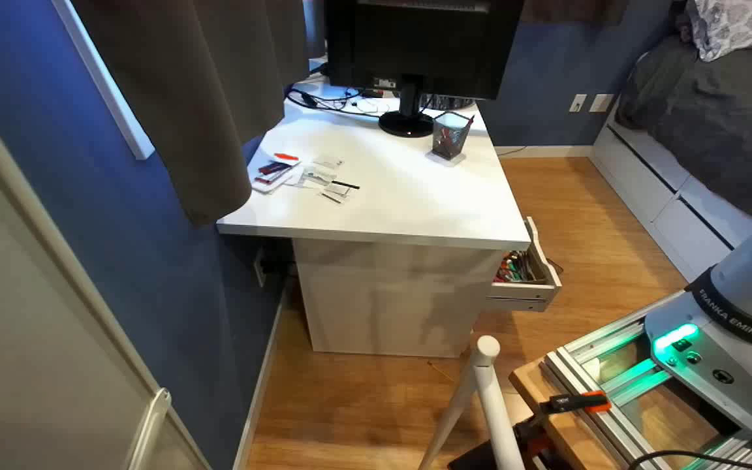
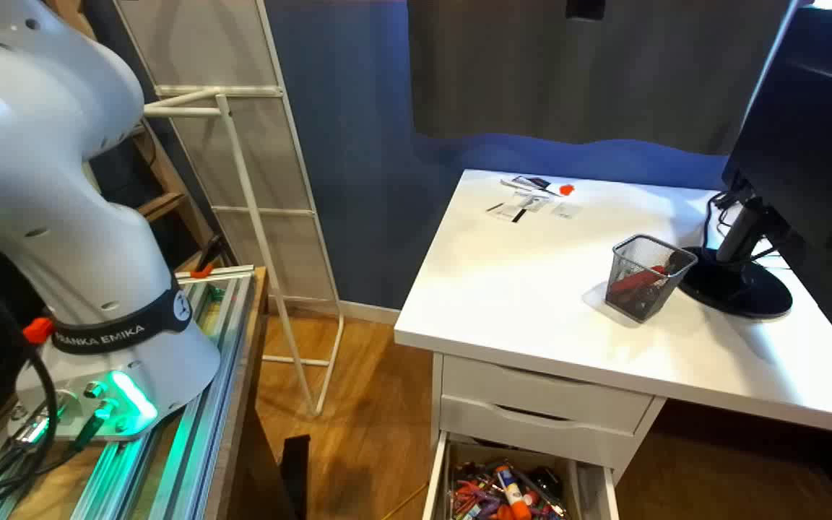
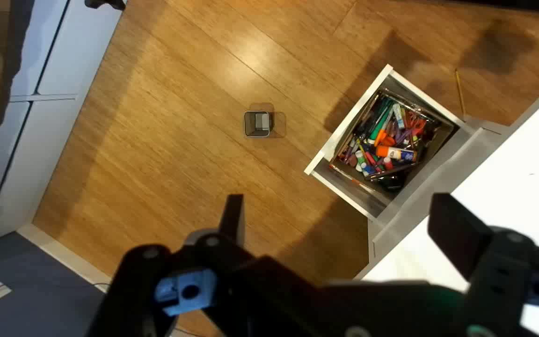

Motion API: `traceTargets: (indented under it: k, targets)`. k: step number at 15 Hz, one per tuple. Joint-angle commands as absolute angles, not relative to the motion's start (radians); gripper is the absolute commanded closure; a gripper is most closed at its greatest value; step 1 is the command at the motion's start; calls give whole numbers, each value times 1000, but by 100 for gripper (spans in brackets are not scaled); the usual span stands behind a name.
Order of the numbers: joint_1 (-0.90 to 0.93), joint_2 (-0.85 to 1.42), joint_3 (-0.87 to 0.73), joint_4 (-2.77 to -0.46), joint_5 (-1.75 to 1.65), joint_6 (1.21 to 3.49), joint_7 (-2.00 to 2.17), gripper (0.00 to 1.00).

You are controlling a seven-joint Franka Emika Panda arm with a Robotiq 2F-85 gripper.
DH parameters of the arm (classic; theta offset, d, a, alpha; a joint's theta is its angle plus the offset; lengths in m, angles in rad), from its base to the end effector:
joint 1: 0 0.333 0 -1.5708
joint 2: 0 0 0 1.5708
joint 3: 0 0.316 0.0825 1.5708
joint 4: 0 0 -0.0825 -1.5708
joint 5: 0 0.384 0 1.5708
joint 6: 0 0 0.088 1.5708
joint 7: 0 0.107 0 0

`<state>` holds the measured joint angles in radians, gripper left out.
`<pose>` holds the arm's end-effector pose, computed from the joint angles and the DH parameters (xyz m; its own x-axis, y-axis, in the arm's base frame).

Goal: Pick up the desktop pen and pencil basket and move it to the left

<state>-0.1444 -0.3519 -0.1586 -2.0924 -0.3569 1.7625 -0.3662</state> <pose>0.4211 -0.1731 0.5711 0.9878 0.1230 -0.0957 0.1451 -0.9499 0.2767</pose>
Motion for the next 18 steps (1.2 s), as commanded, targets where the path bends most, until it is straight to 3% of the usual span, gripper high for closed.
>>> traceTargets:
  k: [1,9,18]
  targets:
    - [-134,-352,-167,-2090,-360,1760,-364,0]
    - [-134,-352,-167,-2090,-359,1760,-364,0]
    - [-39,-88,-62,-1736,-485,1743,-500,0]
